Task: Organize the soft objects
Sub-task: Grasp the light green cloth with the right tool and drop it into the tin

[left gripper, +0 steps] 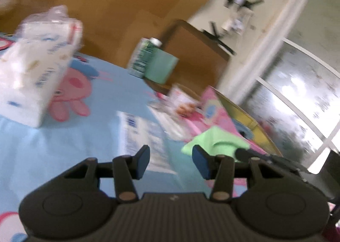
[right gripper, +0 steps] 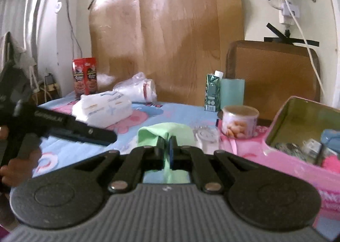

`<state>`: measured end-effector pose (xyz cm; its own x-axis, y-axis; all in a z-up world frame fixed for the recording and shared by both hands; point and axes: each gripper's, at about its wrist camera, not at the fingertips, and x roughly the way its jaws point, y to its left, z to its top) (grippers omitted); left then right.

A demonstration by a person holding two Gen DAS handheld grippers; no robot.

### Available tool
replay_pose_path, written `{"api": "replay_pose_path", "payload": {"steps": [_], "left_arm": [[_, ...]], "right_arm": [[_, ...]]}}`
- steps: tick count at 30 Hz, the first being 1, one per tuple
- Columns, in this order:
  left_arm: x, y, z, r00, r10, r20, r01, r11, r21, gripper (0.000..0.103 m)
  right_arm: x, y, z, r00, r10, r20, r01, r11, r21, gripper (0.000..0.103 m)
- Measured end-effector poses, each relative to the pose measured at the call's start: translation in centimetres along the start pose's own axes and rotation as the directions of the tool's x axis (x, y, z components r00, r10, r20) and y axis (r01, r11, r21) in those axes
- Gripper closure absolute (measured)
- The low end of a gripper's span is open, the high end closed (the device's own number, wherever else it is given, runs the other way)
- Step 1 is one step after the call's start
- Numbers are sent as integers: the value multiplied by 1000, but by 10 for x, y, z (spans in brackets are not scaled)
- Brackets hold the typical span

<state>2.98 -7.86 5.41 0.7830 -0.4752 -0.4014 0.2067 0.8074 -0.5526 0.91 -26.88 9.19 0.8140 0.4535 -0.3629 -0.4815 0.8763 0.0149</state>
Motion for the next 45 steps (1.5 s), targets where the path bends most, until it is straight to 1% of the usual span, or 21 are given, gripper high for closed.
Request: {"api": "replay_pose_path", "payload": {"steps": [3,4,6,7,8,12,13,15,16,17,19,23,28,31,33,34,35,37,39,41,45], "left_arm": [[12,-22,-4,997,-54,-48,57,997,55,56],[17,-29,-5,996,-63,-67,67,995,68,56],[28,-39,-8,993,-60,-102,69,994,88,56],[35,-44,-10,991,-43,-124,56,993,102,56],[40,-48,-12,990,-22,-139,38,993,115,56],[61,-57,-19,980,87,-179,-60,987,152,50],[66,-57,-21,976,105,-193,-77,986,149,51],[72,-57,-22,974,116,-194,-87,985,151,63],[75,-59,-21,973,96,-212,-65,987,149,68],[77,-61,-19,972,63,-225,-33,990,134,77],[80,-74,-13,974,34,-223,0,989,149,77],[85,-113,6,985,-29,-169,71,966,248,77],[119,-172,29,987,-84,-134,127,925,358,72],[155,-201,34,991,-76,-114,117,903,414,64],[178,-212,35,994,-40,-98,78,900,428,41],[190,-216,35,997,-5,-76,38,899,436,33],[198,-218,34,998,30,-54,-3,895,446,19],[210,-220,29,995,103,-13,-85,875,477,18],[206,-217,25,996,94,-13,-76,878,473,14],[193,-211,21,999,51,2,-45,883,468,10],[157,-197,16,999,17,34,-31,880,475,10]], "right_arm": [[-5,-1,-13,998,29,-62,-28,999,18,93],[-2,-1,-19,996,22,-87,-21,1000,14,85],[7,0,-28,990,12,-139,-10,1000,15,59],[13,0,-31,988,12,-154,-9,1000,19,41],[16,0,-34,987,12,-161,-9,1000,23,32],[30,-2,-42,982,37,-184,-30,999,39,30],[32,-2,-43,983,38,-180,-31,999,40,30],[33,-1,-43,984,56,-171,-52,998,32,50],[31,0,-43,985,54,-166,-51,998,24,69],[31,1,-43,987,28,-161,-27,1000,9,78],[27,-4,-43,989,22,-143,-19,1000,23,88],[2,-18,-34,999,-52,0,52,998,26,88],[-21,-52,-15,969,-198,148,196,980,31,88],[-19,-80,-5,947,-279,159,272,960,64,87],[-11,-98,-1,933,-330,145,320,944,85,85],[-4,-107,1,917,-372,143,362,927,96,77],[6,-116,3,900,-416,127,406,908,102,54],[19,-136,2,864,-497,79,486,865,129,21],[14,-150,-2,829,-554,74,533,824,193,16],[2,-159,-8,835,-543,84,508,821,260,13],[-16,-152,-19,817,-565,114,511,801,310,12]]}}
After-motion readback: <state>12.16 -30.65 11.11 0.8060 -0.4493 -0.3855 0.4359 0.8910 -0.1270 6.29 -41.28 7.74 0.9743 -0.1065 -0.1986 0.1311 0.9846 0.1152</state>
